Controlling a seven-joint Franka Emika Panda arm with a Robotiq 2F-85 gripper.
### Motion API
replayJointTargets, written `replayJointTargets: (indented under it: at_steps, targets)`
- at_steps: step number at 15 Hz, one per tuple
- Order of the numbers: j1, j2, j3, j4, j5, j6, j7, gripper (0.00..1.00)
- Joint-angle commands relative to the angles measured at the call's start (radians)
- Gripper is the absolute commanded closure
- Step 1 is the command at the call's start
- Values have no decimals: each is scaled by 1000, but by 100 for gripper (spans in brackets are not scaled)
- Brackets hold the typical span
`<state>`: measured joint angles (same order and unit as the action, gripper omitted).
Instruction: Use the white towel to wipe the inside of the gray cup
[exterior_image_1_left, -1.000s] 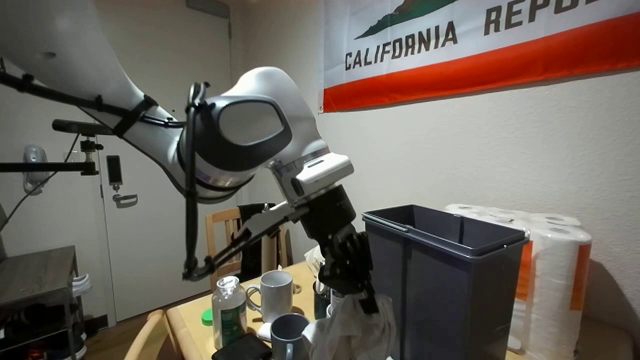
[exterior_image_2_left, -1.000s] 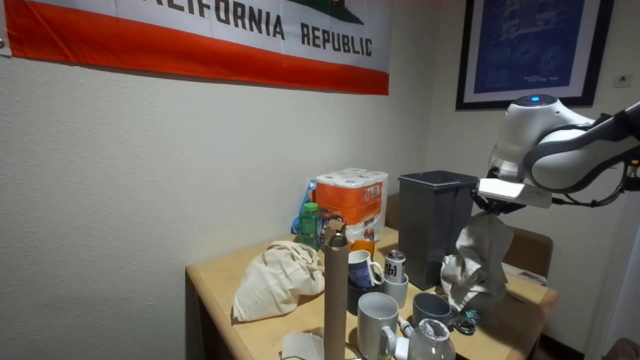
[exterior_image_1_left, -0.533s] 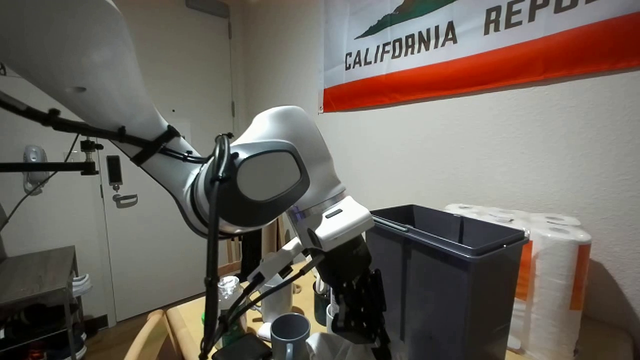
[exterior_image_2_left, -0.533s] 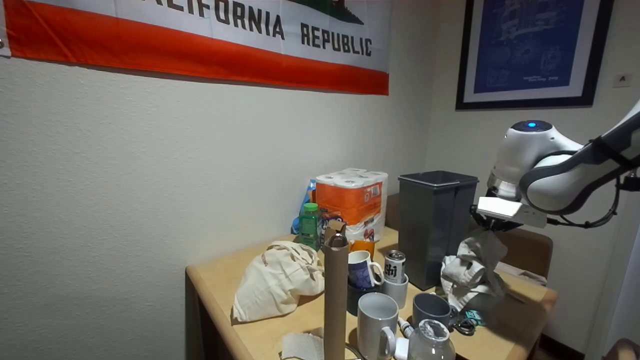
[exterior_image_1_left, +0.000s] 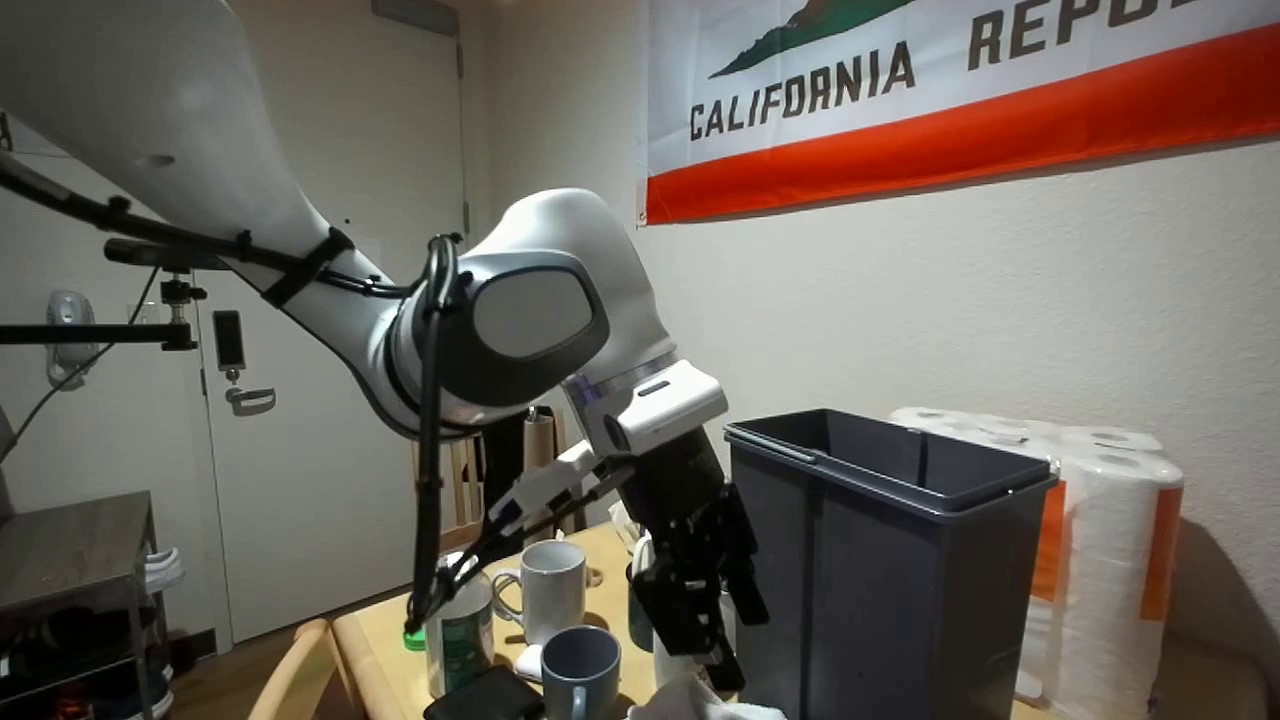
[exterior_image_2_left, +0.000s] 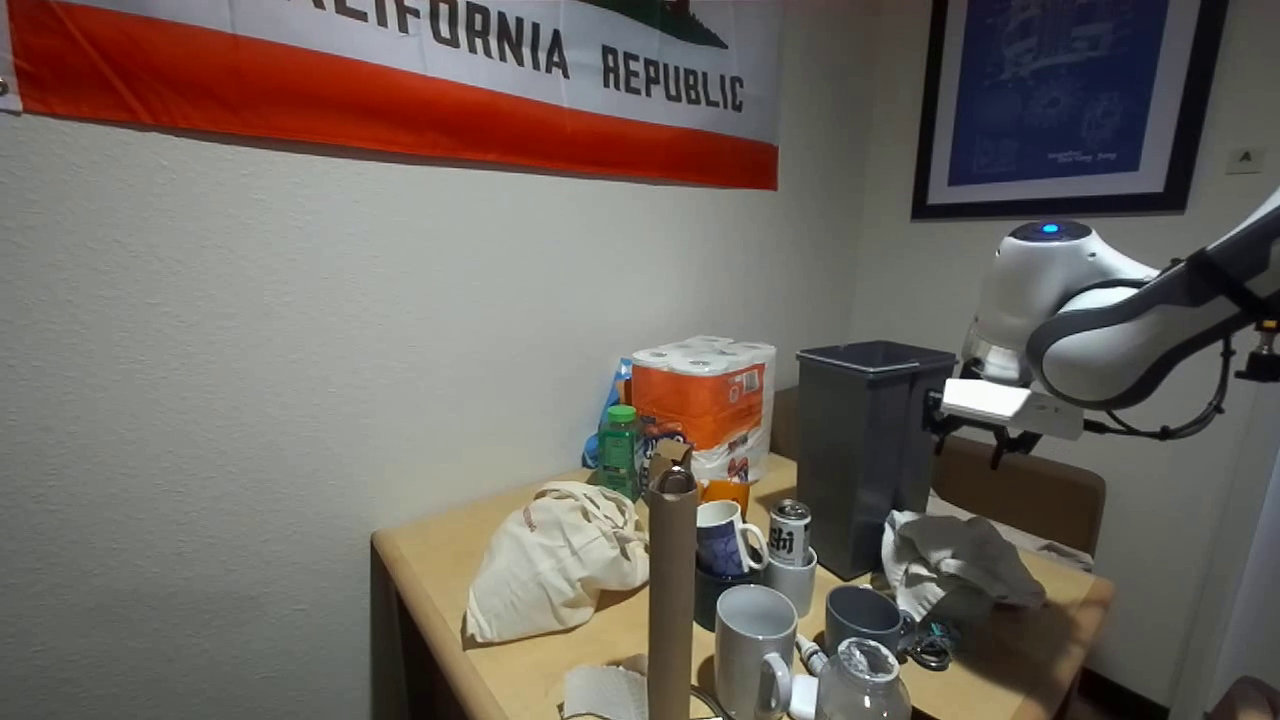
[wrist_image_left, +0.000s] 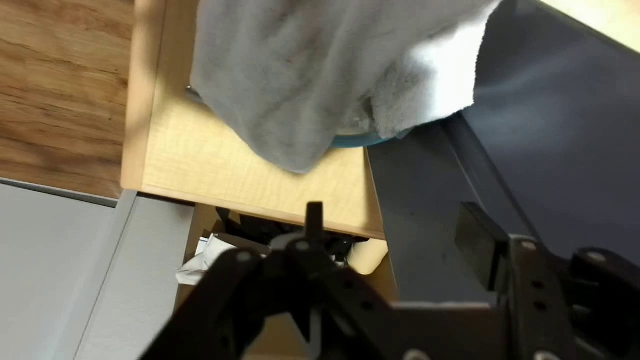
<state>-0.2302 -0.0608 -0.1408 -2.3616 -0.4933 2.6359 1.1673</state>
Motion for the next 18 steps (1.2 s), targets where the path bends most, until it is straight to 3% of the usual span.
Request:
replayJointTargets:
  at_steps: [1, 4, 7, 13, 18]
  targets:
    - [33, -114, 34, 2, 16, -160, -1, 0]
    - [53, -193, 76, 17, 47, -300, -32, 0]
    - [92, -265, 105, 29, 150, -410, -130, 0]
    - [159, -382, 152, 35, 314, -493, -365, 0]
    - [176, -446, 204, 26, 368, -541, -440, 0]
